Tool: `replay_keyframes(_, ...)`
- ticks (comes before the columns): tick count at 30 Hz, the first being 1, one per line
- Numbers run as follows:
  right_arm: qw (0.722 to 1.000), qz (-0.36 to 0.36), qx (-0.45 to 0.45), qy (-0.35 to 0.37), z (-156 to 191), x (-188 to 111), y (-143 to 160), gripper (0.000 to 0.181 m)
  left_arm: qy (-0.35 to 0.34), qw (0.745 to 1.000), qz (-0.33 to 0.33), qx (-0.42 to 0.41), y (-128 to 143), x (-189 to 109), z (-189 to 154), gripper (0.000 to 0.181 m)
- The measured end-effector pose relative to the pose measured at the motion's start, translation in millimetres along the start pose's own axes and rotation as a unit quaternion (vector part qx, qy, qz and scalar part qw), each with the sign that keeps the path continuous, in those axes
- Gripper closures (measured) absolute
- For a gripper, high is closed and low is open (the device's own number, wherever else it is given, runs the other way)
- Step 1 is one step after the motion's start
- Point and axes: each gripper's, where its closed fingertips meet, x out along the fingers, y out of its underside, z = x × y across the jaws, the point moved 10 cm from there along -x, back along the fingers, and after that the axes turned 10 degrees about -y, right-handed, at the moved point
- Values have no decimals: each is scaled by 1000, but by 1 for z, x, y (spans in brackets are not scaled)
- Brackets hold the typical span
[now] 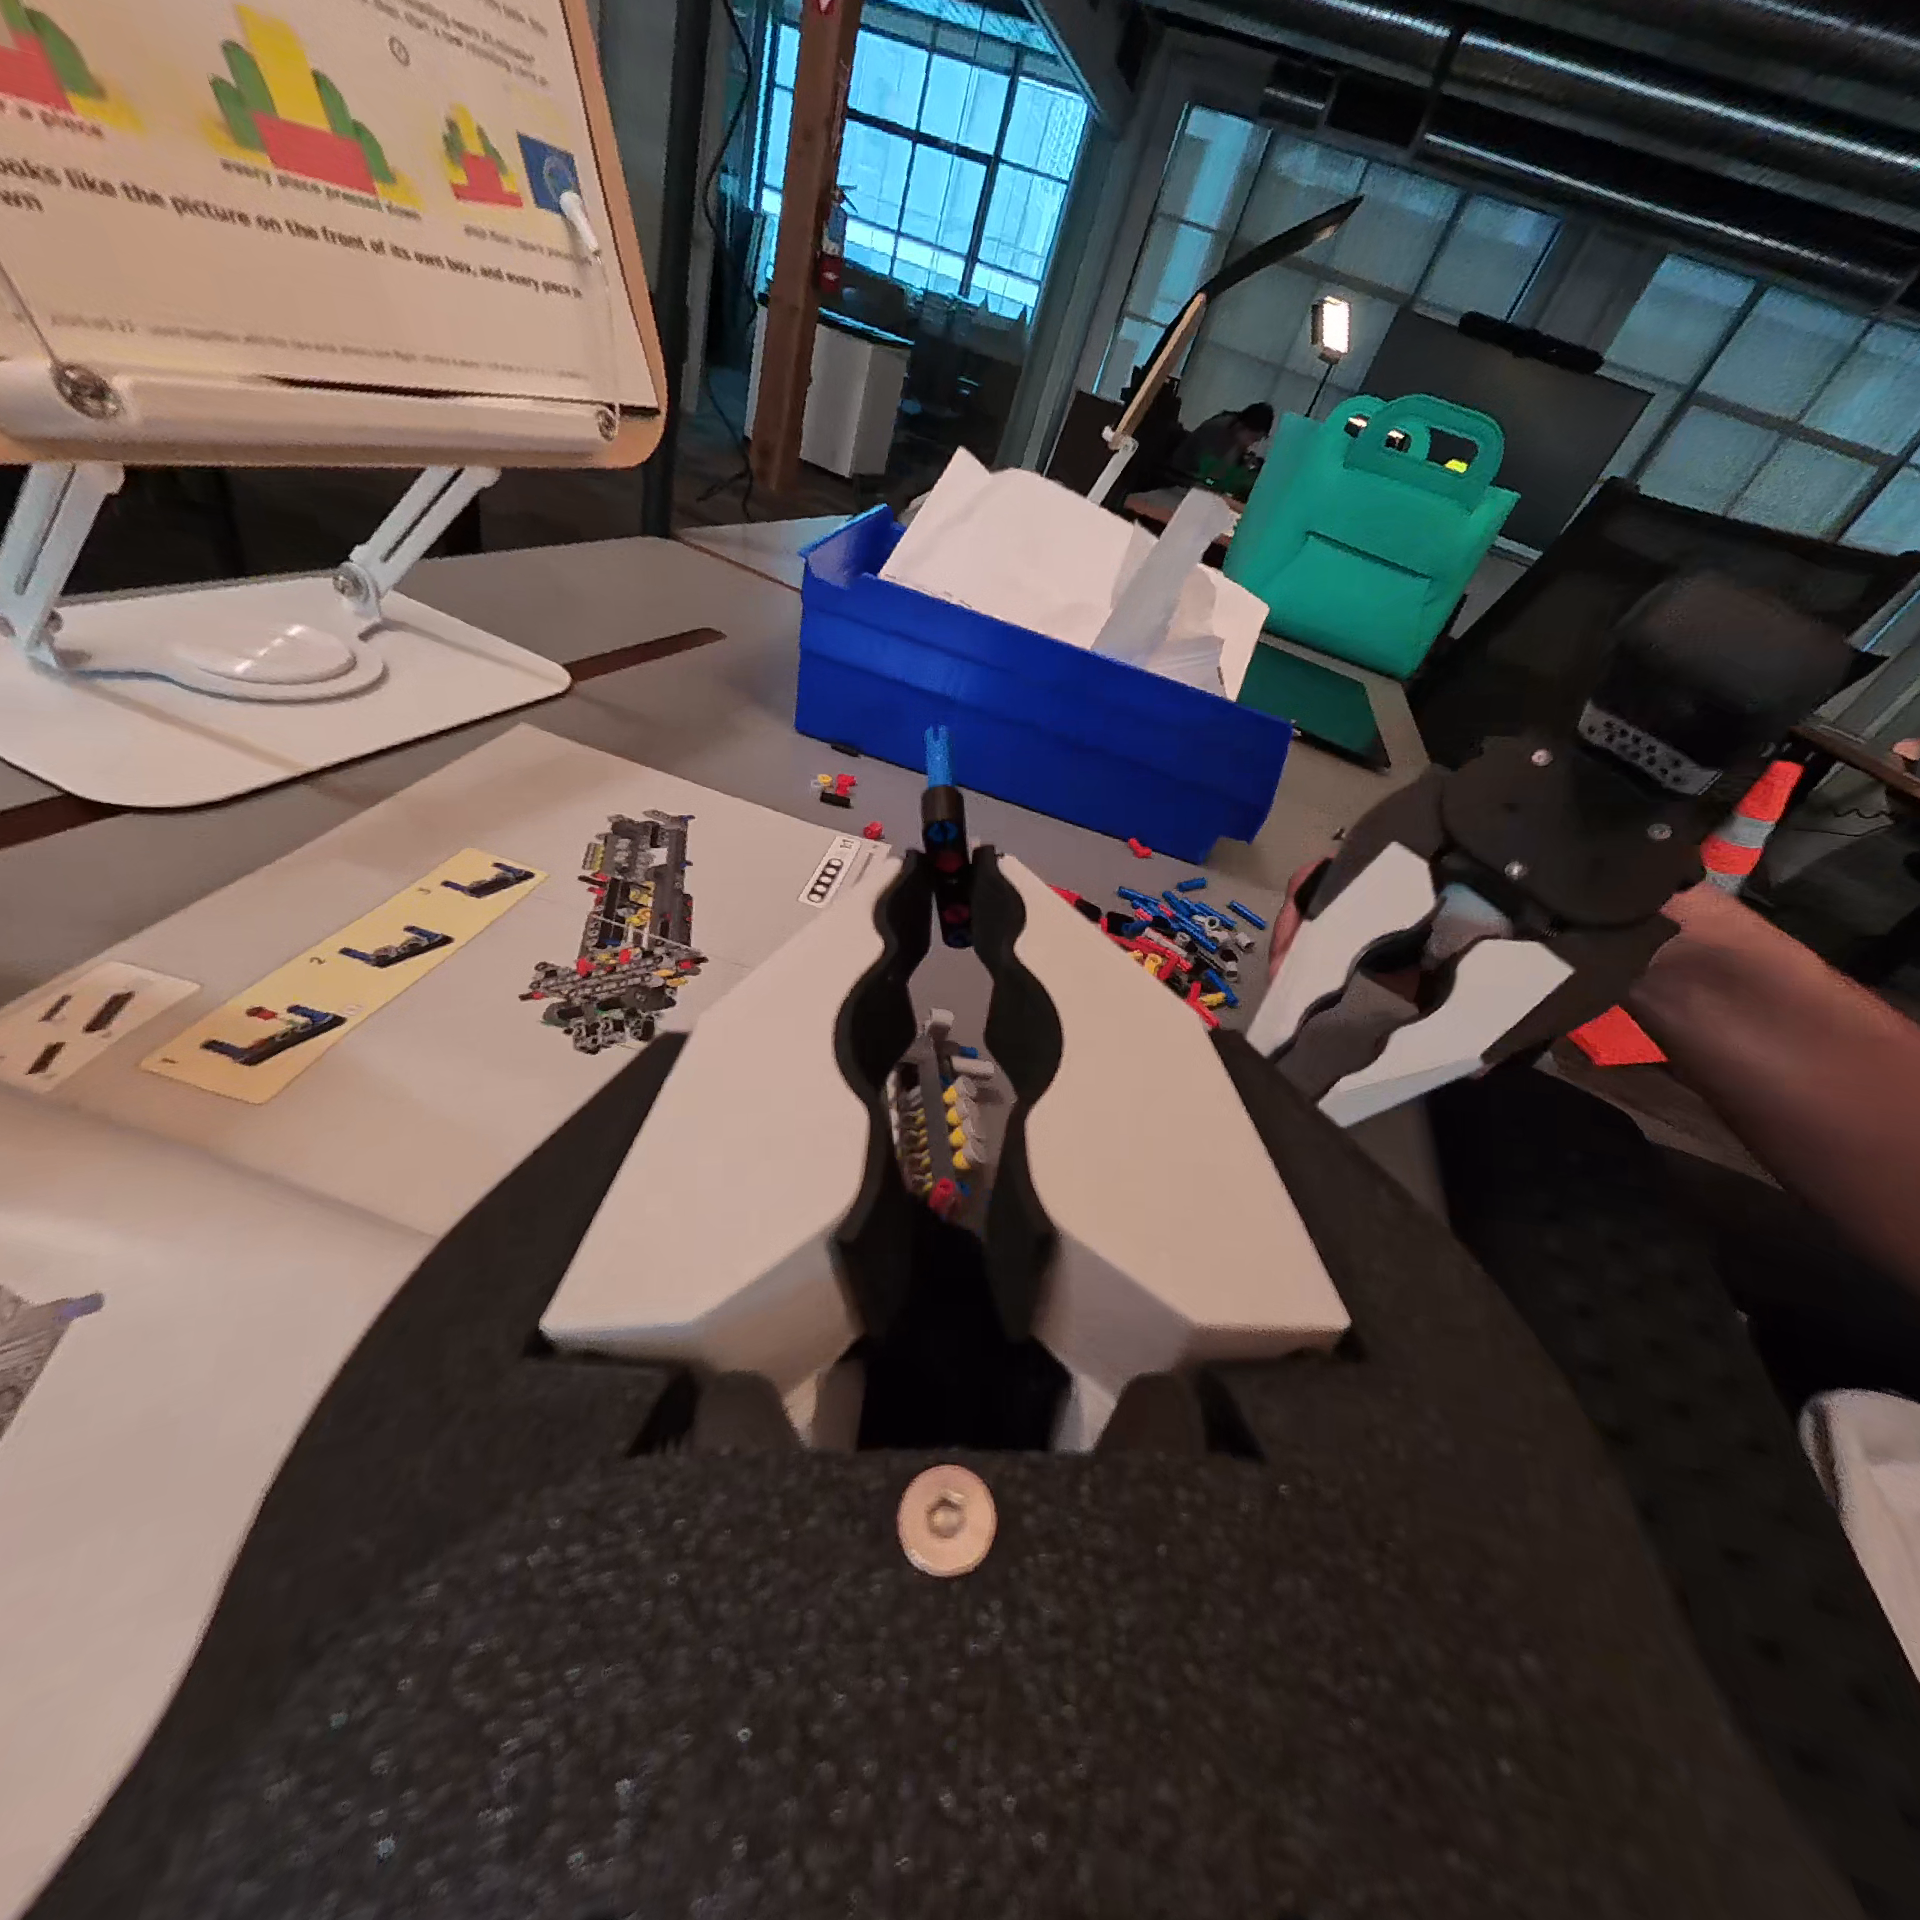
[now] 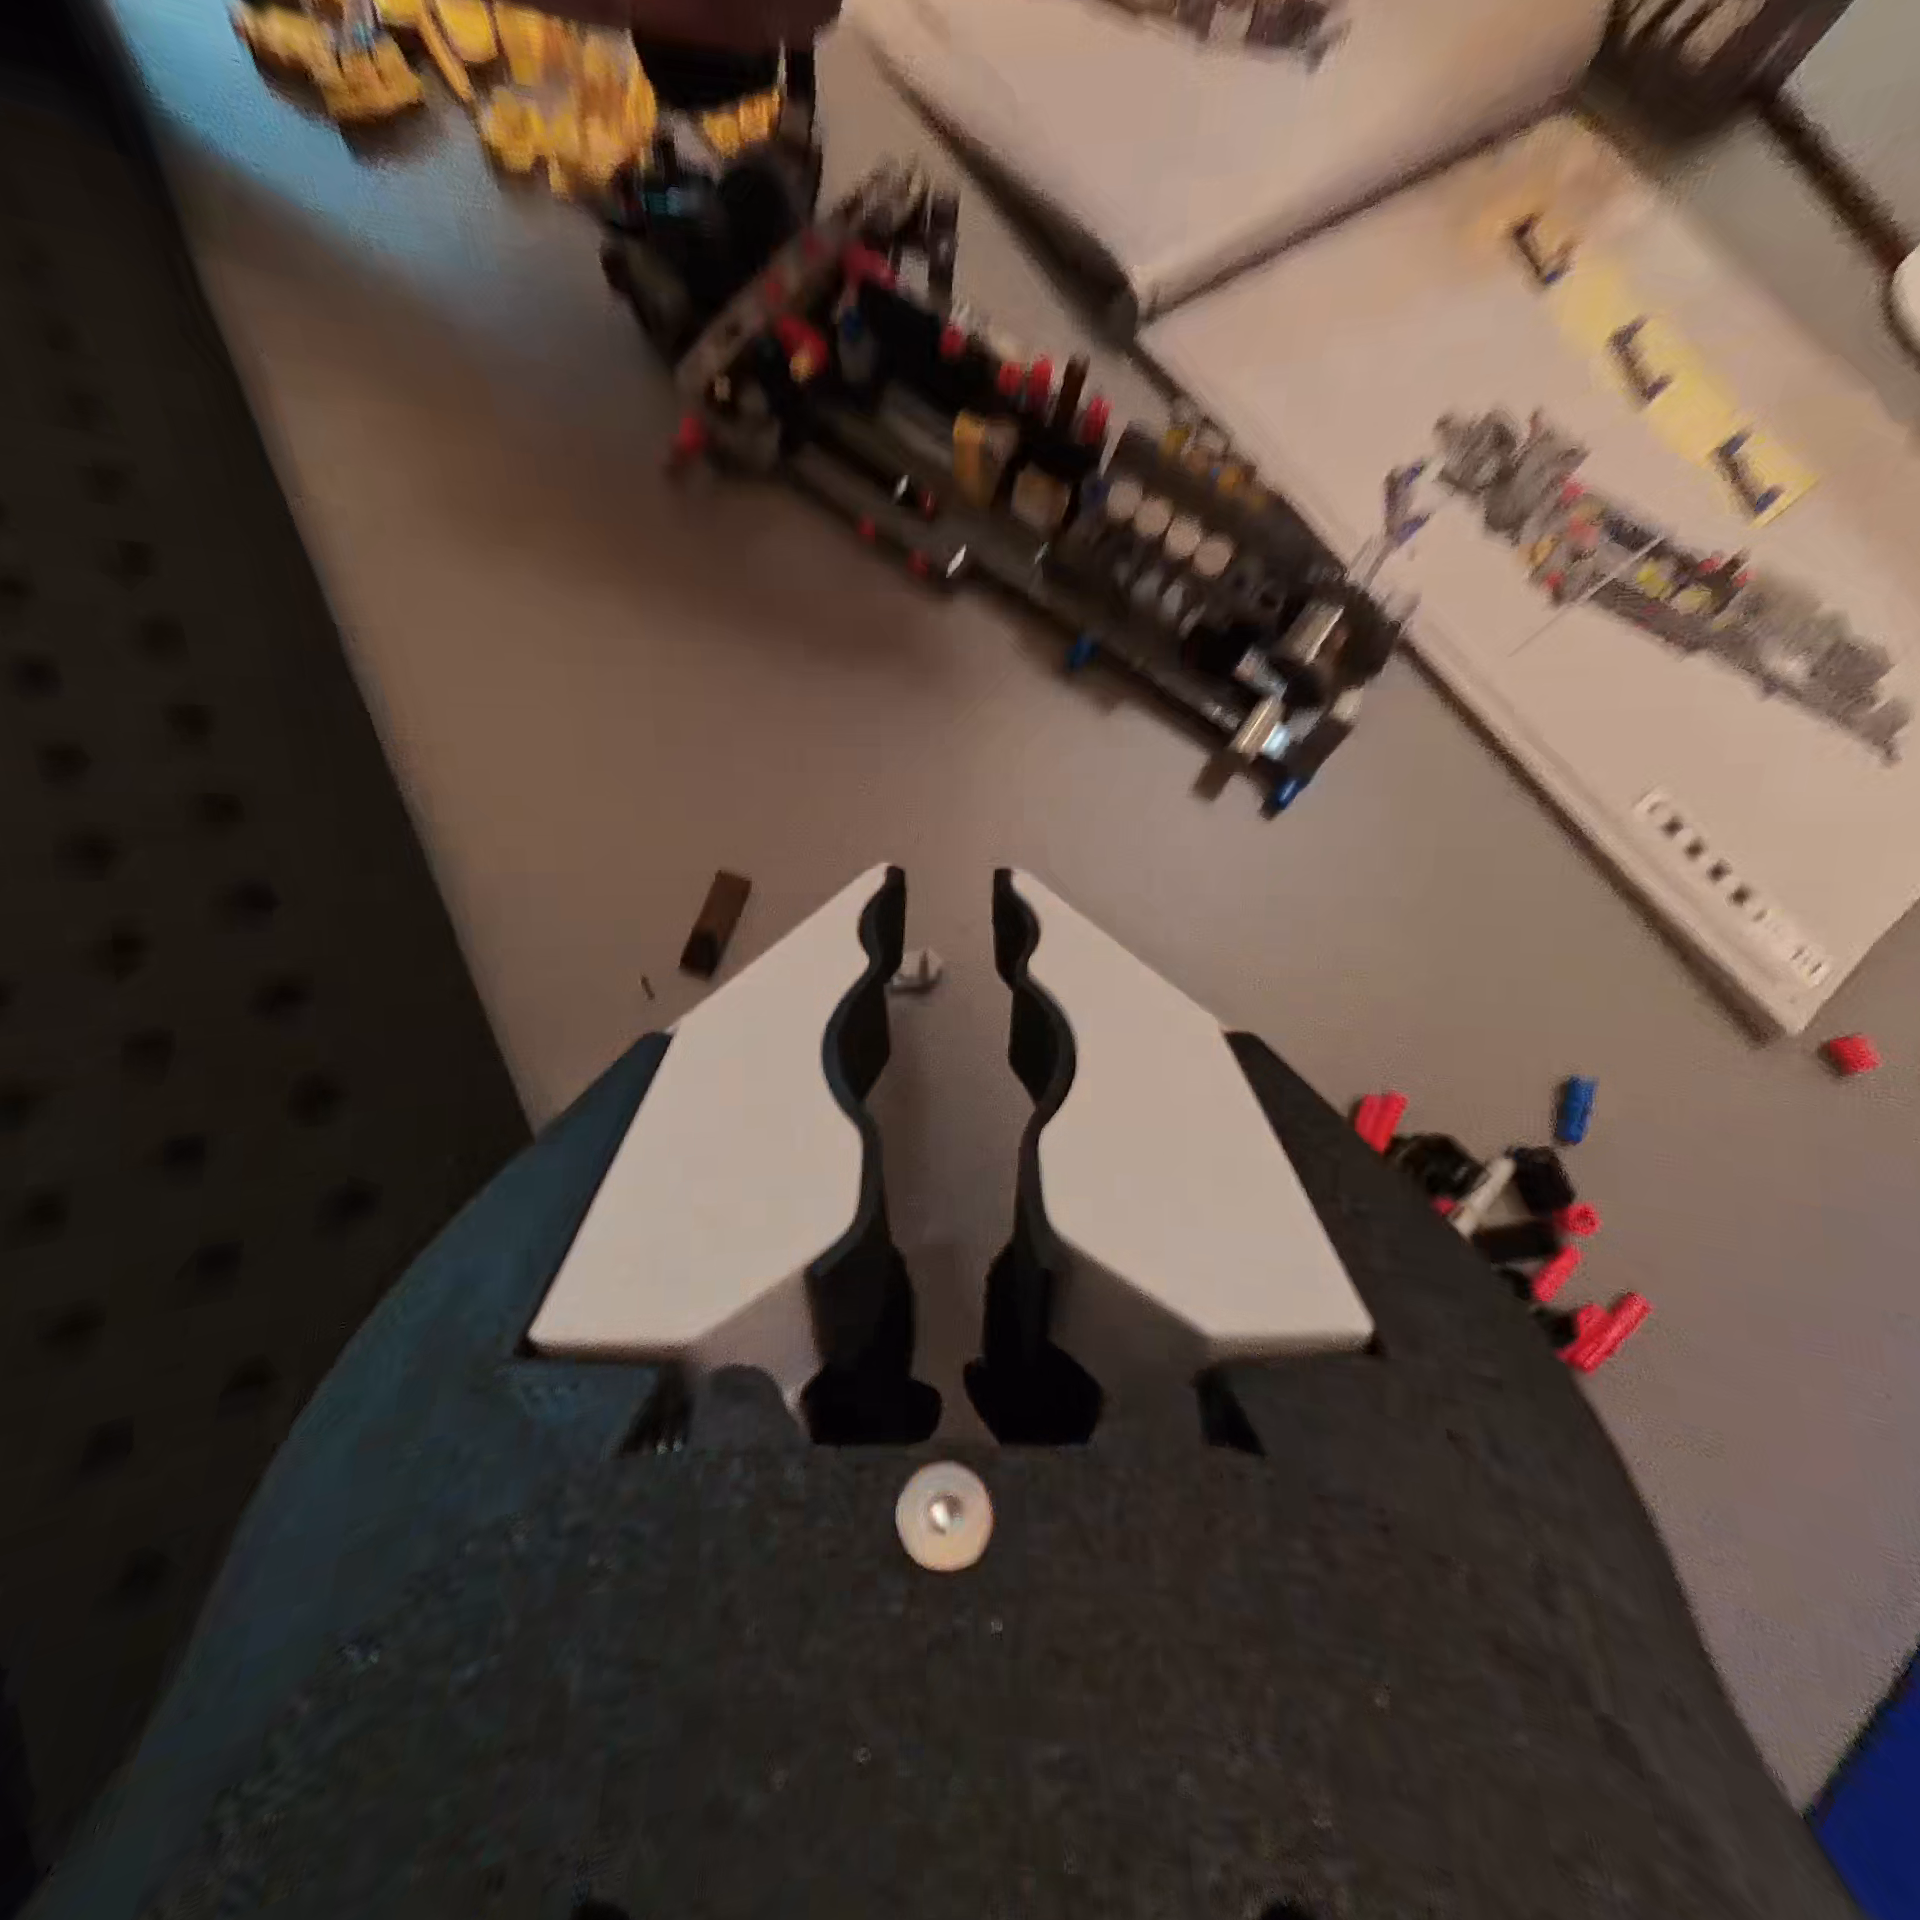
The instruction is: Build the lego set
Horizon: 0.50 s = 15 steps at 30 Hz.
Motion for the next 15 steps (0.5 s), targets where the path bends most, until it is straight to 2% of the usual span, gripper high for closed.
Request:
replay_keyframes(4,998,42,29,27,7,7,12,169,1,1000,22,7,5,4,-3,175)
replay_keyframes(9,990,66,121,6,12,12,17,167,-5,999,28,37,5,4,-9,175)
replay_keyframes(15,988,49,144,10,9,21,19,163,2,998,36,43,7,7,-13,175)
